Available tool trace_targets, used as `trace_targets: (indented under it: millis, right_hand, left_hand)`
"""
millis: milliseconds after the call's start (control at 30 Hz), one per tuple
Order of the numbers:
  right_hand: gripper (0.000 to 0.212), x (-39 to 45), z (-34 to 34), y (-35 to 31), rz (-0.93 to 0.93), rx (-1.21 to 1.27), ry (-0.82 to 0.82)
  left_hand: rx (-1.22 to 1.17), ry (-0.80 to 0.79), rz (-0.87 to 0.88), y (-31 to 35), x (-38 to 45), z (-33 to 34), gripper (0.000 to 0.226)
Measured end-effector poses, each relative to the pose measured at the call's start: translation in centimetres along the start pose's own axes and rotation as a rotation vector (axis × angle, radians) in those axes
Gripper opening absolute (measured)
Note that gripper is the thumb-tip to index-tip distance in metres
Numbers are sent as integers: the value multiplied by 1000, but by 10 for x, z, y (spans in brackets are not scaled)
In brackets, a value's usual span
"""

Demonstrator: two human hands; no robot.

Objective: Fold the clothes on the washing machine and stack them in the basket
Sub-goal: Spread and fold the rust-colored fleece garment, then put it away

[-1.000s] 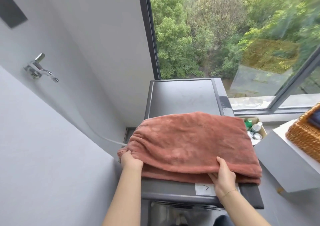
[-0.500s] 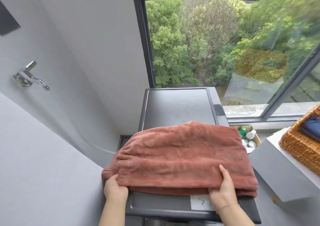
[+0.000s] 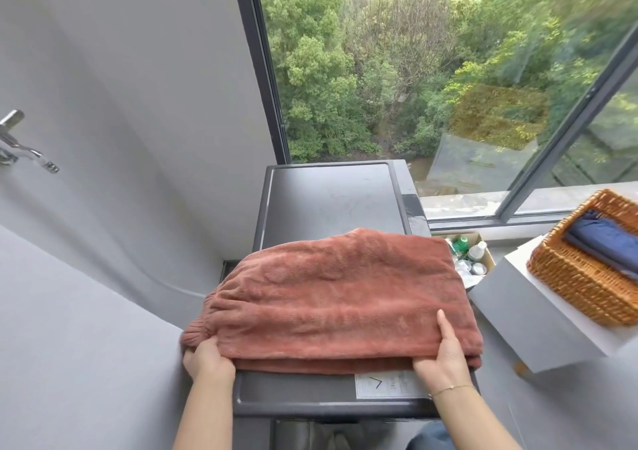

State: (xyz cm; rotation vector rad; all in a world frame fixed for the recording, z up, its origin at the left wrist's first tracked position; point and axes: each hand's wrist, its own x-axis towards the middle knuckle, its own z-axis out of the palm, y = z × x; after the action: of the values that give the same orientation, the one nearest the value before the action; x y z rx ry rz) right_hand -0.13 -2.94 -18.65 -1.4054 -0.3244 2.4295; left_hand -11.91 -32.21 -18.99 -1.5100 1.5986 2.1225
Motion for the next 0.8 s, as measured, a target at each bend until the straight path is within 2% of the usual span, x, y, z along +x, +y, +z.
trace_targets:
  millis: [33, 100, 133, 167, 200, 233, 267, 333, 367, 400, 467, 533, 600, 700, 800]
  right_hand:
    - [24, 2, -1, -2, -2, 12, 16]
    - [22, 5, -7, -12, 0, 108, 100]
    - [29, 6, -11, -18, -7, 142, 124]
    - [34, 9, -14, -22, -16, 162, 129]
    - [35, 8, -17, -27, -24, 174, 137]
    - [31, 7, -20, -26, -31, 169, 114]
    - [23, 4, -24, -28, -38, 149, 99]
    - [12, -1, -29, -35, -25, 125, 101]
    - [12, -1, -32, -40, 6, 137, 120]
    - [13, 0, -35, -47, 35, 151, 139]
    - [16, 10, -45, -62, 65, 182, 193]
    - [18, 22, -56, -82, 79, 231, 237]
    - [20, 33, -67, -96, 85, 264, 270]
    - [35, 54, -88, -119, 133, 265, 320]
    - [46, 73, -97, -125, 245, 238, 347]
  left_hand:
    - [-21, -5, -13, 3, -1, 1, 16]
    - [111, 151, 122, 6, -6, 11, 57]
    - [243, 244, 253, 10, -14, 19, 72]
    - [361, 262, 422, 12, -26, 33, 74]
    - [461, 172, 622, 9, -40, 49, 69]
    - [526, -20, 799, 5, -50, 63, 62]
    - [638, -281, 893, -3, -64, 81, 56]
    - [1001, -742, 902, -29, -76, 113, 50]
    - [1249, -863, 870, -44, -78, 124, 52]
    - [1466, -900, 856, -60, -78, 130, 56]
    - [1709, -811, 975, -86, -68, 129, 61]
    - [1700, -704, 1109, -101, -59, 121, 72]
    - [1638, -650, 1115, -101, -59, 118, 78]
    - [1598, -585, 1044, -110, -86, 136, 64]
    - [1443, -658, 1171, -129, -116, 164, 57]
